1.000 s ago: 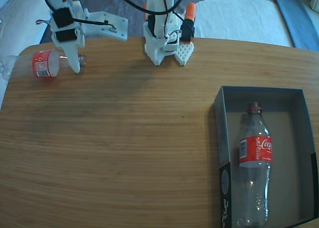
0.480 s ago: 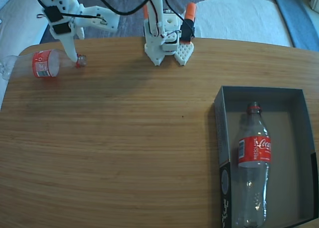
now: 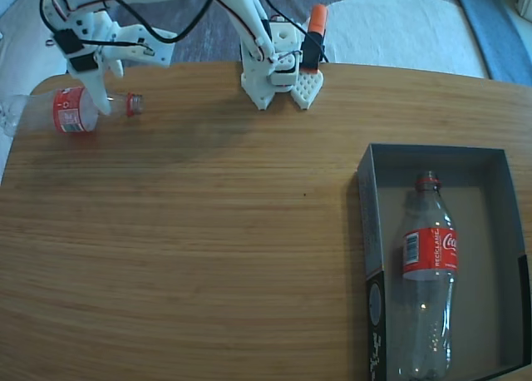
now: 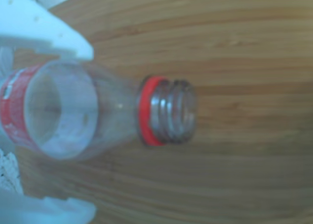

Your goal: Grasp the bottles and put them in the box.

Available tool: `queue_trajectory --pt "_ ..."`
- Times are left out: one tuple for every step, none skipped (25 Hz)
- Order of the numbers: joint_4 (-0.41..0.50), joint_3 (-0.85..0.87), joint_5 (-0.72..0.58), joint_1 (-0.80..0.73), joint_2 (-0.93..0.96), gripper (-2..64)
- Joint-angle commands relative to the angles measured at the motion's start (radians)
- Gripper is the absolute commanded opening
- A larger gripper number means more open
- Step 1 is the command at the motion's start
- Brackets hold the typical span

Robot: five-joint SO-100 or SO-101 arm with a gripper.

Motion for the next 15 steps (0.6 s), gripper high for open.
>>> queue_trajectory --pt "0.012 -0.074 -0.005 -0.002 -0.018 35.9" --pt "0.012 -0.083 -0.002 -0.003 -0.031 35.9" --pt "0.011 -0.091 -0.002 -0.005 -0.041 35.9" --pt "0.011 -0.097 -0.002 -0.006 -0.052 35.9" --pt "0.011 -0.097 -0.003 -0.006 -0.061 35.9" --pt "0.009 -0.097 -0.003 -0.006 -0.069 35.9" --pt "0.009 -0.097 -0.003 -0.006 -0.077 35.9" --pt "0.009 -0.097 -0.003 -0.006 -0.084 35.9" --pt "0.009 -0.097 -0.003 -0.005 -0.092 36.0" --pt "0.009 -0.097 -0.003 -0.005 -0.097 36.0" --pt "0.009 -0.097 -0.003 -0.006 -0.101 36.0" --pt "0.008 -0.097 -0.002 -0.006 -0.103 36.3" --pt "0.000 -0.097 0.005 -0.006 -0.107 37.8" --pt "-0.020 -0.097 0.008 -0.005 -0.114 40.4" --pt "-0.043 -0.097 0.008 -0.002 -0.118 43.0"
